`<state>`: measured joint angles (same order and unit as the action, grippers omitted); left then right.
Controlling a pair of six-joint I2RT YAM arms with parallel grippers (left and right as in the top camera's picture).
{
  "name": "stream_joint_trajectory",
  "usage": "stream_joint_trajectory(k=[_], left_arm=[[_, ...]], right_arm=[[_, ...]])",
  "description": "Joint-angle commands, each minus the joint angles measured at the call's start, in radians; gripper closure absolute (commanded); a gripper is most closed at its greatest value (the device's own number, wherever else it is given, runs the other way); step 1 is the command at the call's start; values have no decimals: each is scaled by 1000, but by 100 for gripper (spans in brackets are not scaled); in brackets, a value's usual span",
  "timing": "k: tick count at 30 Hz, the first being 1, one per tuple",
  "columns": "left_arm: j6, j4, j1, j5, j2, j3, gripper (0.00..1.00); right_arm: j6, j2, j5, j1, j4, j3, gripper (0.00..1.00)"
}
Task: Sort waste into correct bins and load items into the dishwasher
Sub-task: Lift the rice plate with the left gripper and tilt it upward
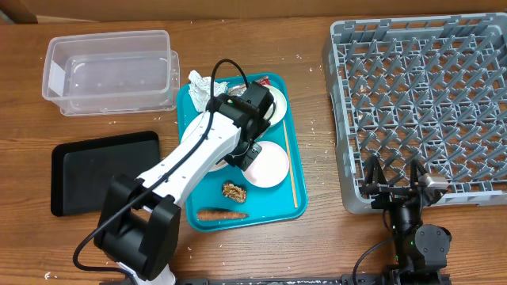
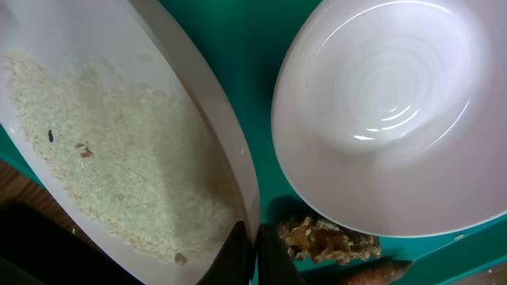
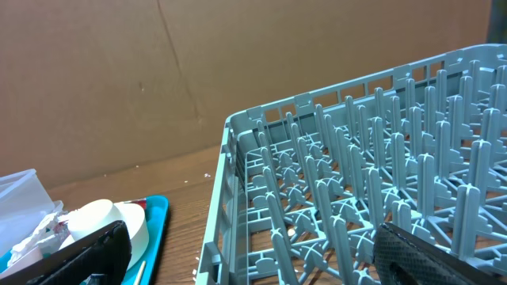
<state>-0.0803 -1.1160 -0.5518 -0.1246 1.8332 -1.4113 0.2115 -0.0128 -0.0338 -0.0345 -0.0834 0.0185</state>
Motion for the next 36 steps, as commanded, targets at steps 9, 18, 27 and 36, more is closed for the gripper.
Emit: stream_joint_trajectory(k=[9, 18, 27, 36], left_arm=[[36, -14, -37, -55, 3, -26, 96], [37, -14, -63, -93, 3, -26, 96], [53, -39, -64, -105, 3, -30, 96], [88, -111, -67, -149, 3, -78, 96]], right_arm=[[-3, 10, -13, -4, 3, -10, 0], [-3, 10, -13, -4, 3, -10, 0], [-3, 10, -13, -4, 3, -10, 0], [-3, 10, -13, -4, 3, -10, 0]])
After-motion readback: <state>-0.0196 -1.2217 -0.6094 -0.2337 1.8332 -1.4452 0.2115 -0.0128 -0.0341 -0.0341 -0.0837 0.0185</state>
